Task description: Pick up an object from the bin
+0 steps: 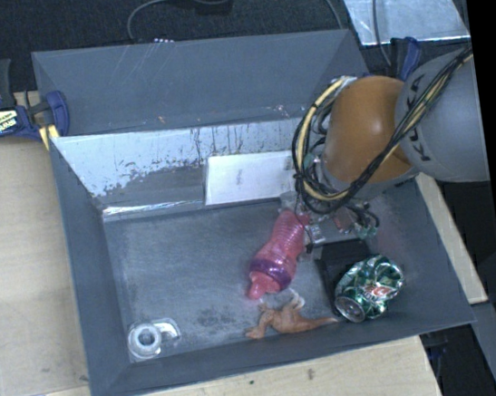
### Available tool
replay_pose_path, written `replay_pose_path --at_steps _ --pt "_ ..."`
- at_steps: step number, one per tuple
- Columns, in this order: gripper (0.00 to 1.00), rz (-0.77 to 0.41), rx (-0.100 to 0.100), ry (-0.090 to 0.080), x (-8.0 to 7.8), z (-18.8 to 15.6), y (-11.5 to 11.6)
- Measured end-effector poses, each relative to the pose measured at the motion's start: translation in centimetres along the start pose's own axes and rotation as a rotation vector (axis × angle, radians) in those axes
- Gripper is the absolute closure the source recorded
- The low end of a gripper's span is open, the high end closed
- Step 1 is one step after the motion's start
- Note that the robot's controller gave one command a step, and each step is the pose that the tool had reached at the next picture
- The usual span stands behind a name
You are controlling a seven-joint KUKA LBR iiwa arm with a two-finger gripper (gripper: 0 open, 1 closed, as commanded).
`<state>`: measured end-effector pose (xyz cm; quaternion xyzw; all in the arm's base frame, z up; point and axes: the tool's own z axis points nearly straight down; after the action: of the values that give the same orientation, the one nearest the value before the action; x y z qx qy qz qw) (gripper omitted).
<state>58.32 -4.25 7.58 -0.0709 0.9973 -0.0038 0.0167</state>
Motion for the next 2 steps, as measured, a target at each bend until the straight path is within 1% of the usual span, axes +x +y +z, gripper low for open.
replay_pose_path --at_steps 1,2 --pt "1.0 -0.01 0.0 0.003 0.3 -4.4 0.2" --pt "1.0 -0.001 -0.002 0.011 0.4 -8.6 1.0"
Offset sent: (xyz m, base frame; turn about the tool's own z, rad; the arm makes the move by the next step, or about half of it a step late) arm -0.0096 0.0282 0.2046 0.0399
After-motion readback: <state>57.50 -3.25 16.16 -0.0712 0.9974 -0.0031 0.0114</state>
